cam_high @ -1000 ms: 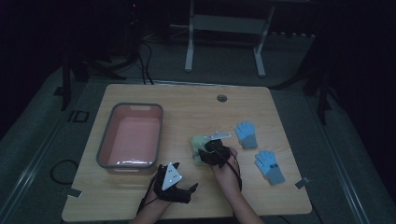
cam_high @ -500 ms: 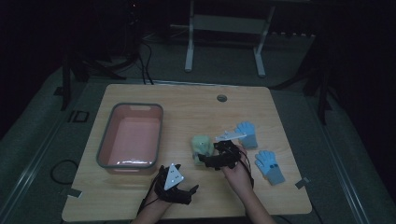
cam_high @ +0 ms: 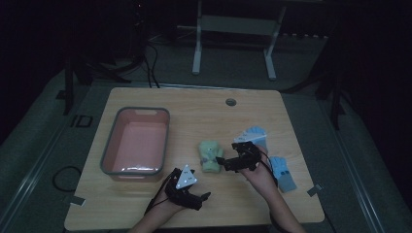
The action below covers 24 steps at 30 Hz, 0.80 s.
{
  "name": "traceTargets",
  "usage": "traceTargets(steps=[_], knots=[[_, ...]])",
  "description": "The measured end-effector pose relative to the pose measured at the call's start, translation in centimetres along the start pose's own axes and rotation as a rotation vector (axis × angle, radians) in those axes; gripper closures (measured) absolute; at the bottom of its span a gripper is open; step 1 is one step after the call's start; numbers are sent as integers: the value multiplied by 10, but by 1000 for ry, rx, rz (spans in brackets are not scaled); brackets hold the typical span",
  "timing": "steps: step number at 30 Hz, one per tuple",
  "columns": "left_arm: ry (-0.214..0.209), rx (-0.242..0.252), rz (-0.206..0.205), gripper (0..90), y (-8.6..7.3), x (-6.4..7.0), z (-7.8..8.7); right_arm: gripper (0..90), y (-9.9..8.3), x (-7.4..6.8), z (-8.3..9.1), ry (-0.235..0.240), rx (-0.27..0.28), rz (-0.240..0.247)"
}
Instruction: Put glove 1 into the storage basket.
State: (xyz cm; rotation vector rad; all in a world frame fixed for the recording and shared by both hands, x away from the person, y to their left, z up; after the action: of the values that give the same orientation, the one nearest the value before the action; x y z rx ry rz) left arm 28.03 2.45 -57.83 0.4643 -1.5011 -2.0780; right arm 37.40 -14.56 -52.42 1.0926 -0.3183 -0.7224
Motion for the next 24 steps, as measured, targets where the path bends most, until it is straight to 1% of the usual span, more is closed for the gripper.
traceTargets(steps=[1, 2, 3, 4, 5, 7, 9, 10, 11, 12, 13, 14, 15, 17, 19, 22, 23, 24], knots=[[-11, -6, -5, 65, 2, 0, -2, 114, 2, 1, 1, 22, 13, -14], [-14, -13, -18, 65, 4, 0, -4, 113, 2, 3, 1, 46, 8, -36], [-20, -19, -32, 65, 7, 0, -6, 114, 3, 5, 1, 35, 2, -35], [-27, -25, -47, 66, 9, -1, -8, 114, 4, 7, 0, 25, -1, -16], [-29, -23, -56, 67, 12, -1, -10, 132, 4, 8, 0, 28, -10, -14], [-37, -20, -81, 72, 19, -2, -13, 166, 7, 13, -1, 34, -1, -13], [-57, -14, -96, 79, 25, -3, -17, 226, 11, 18, -2, 25, 0, 3], [-70, -20, -100, 81, 27, -3, -20, 229, 14, 21, -3, 36, 4, -1], [-78, -31, -112, 82, 29, -3, -23, 255, 16, 23, -5, 34, 2, -2], [-78, -36, -117, 87, 30, -4, -26, 309, 19, 25, -6, 32, 0, 3], [-78, -40, -125, 108, 31, -5, -29, 316, 22, 27, -8, 30, 0, 21], [-81, -45, -134, 130, 32, -6, -31, 329, 24, 29, -10, 23, -2, 26], [-78, -54, -149, 142, 32, -7, -33, 354, 26, 30, -13, 27, -7, 21], [-79, -62, -172, 145, 34, -9, -37, 369, 30, 32, -18, 31, -11, 25], [-81, -76, -201, 167, 34, -12, -40, 374, 31, 32, -26, 54, -15, 16], [-74, -79, -256, 284, 34, -16, -44, 380, 30, 33, -39, 81, -34, -12], [-75, -73, -263, 300, 34, -17, -45, 380, 29, 33, -44, 80, -43, -16], [-77, -78, -272, 332, 34, -18, -46, 380, 28, 34, -49, 85, -53, -23]])
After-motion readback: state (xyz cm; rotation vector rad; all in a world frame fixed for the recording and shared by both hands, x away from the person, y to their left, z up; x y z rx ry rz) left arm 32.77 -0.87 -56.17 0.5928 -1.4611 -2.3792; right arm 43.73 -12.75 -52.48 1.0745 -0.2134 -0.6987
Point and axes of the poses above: each handheld gripper's, and its own axes: z roughly backward along the jaws, y roughly out of its top, x roughly to its right, the point moved 5 cm from there along -z, roughly forward along the jaws, and after that the axes turned 15 degrees about x, right-handed, at the moved point
